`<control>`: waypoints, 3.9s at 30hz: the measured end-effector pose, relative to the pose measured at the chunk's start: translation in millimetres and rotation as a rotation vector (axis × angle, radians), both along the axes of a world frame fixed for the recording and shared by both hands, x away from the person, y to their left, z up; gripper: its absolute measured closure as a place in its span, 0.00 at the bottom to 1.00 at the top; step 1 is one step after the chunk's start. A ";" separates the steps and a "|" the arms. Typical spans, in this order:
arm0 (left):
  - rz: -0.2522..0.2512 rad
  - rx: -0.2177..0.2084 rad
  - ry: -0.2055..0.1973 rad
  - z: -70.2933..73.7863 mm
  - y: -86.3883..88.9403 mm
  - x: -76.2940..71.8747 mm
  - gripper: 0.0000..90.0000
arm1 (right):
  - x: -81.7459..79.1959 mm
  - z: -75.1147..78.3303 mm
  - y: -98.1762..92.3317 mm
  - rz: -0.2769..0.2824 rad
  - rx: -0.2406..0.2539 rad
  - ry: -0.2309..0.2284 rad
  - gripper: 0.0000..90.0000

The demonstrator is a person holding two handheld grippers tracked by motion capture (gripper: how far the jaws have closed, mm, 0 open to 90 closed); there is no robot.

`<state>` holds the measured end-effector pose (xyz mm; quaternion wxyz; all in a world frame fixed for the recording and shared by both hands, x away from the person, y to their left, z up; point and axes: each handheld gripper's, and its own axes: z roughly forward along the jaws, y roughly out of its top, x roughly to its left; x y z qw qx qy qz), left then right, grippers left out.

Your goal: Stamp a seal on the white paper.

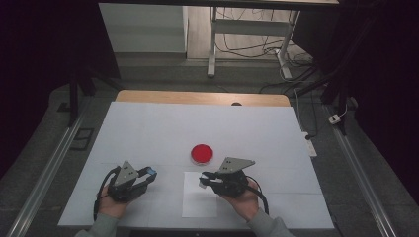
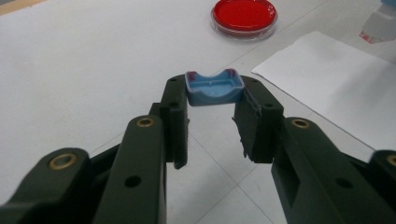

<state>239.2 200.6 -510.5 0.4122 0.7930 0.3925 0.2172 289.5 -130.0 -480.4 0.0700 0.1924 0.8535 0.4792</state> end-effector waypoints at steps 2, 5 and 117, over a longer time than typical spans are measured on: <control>-0.001 0.001 -0.001 0.1 0.0 -0.1 0.73 | -1.3 -1.9 1.3 0.005 -0.009 0.000 0.84; -0.001 0.001 0.000 0.0 0.1 0.0 0.73 | -3.1 -4.5 4.0 0.011 -0.021 -0.005 0.84; -0.003 0.005 -0.002 0.6 -2.6 -2.0 0.73 | -9.4 -36.5 19.3 0.023 -0.152 -0.076 0.85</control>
